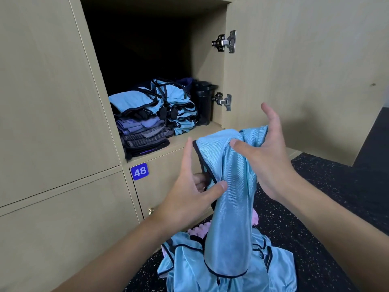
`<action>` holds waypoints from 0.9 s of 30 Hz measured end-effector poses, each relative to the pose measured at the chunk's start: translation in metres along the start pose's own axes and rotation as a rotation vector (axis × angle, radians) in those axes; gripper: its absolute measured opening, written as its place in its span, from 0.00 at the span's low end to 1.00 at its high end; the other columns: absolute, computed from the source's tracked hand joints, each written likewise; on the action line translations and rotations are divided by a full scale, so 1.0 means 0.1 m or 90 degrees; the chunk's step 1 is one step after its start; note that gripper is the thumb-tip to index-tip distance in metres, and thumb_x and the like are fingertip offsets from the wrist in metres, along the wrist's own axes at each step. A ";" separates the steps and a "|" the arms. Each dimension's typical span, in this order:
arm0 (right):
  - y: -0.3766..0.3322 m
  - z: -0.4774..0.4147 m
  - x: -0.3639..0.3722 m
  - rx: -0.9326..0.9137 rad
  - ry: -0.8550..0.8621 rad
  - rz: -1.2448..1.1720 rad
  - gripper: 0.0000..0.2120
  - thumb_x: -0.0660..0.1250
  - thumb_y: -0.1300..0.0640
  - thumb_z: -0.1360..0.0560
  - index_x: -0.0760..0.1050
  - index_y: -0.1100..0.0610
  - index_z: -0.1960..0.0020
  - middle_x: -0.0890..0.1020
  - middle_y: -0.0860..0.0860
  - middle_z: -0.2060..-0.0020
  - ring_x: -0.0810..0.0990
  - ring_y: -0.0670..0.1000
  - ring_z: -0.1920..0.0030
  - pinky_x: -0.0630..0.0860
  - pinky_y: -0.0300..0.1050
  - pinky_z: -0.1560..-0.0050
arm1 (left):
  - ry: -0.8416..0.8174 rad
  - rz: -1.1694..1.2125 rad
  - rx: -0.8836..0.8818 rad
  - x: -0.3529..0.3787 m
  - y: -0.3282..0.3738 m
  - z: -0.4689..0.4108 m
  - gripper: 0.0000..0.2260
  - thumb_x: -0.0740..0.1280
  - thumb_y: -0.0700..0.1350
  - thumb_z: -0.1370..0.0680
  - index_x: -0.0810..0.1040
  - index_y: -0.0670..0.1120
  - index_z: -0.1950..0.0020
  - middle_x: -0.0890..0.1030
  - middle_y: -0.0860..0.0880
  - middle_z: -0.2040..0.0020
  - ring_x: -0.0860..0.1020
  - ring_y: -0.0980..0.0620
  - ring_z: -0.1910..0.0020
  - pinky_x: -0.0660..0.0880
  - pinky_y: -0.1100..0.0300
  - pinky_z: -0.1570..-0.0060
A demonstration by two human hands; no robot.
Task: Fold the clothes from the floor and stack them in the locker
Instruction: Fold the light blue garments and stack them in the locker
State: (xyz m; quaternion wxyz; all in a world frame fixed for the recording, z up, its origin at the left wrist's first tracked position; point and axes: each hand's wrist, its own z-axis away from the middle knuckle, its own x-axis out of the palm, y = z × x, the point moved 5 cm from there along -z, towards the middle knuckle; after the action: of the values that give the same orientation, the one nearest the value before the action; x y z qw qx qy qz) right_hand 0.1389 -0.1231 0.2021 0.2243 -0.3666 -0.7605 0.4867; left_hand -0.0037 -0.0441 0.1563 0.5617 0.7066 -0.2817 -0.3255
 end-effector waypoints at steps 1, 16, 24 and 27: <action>0.00 0.00 0.00 0.001 -0.001 -0.003 0.41 0.74 0.63 0.27 0.57 0.37 0.26 0.62 0.37 0.30 0.58 0.37 0.30 0.62 0.43 0.29 | -0.005 0.032 -0.004 0.02 -0.01 0.00 0.48 0.70 0.41 0.21 0.35 0.67 0.23 0.87 0.51 0.49 0.84 0.54 0.45 0.74 0.72 0.51; 0.10 -0.12 -0.08 0.073 -0.035 -0.044 0.44 0.75 0.62 0.31 0.58 0.25 0.33 0.70 0.59 0.30 0.76 0.54 0.35 0.75 0.56 0.35 | 0.209 0.280 0.105 -0.22 0.21 -0.07 0.35 0.68 0.32 0.22 0.59 0.63 0.27 0.86 0.40 0.49 0.85 0.42 0.53 0.82 0.42 0.51; 0.22 -0.10 -0.05 0.174 -0.094 -0.023 0.51 0.77 0.66 0.36 0.56 0.30 0.28 0.77 0.59 0.37 0.78 0.57 0.37 0.73 0.61 0.33 | 0.280 0.268 0.155 -0.54 0.37 -0.11 0.33 0.66 0.30 0.21 0.60 0.60 0.28 0.86 0.46 0.48 0.81 0.48 0.50 0.73 0.38 0.35; 0.23 -0.12 -0.12 0.179 -0.045 -0.080 0.47 0.78 0.62 0.32 0.56 0.32 0.27 0.71 0.54 0.30 0.75 0.55 0.33 0.69 0.59 0.31 | 0.299 0.269 0.166 -0.62 0.43 -0.10 0.32 0.66 0.30 0.21 0.60 0.59 0.27 0.87 0.50 0.53 0.82 0.51 0.49 0.75 0.42 0.35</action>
State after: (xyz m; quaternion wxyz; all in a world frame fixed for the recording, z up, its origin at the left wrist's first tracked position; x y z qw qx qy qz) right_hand 0.1628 -0.1200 0.1869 0.2765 -0.2658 -0.7139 0.5858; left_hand -0.0361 0.0003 0.2084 0.5712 0.7541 -0.3240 0.0086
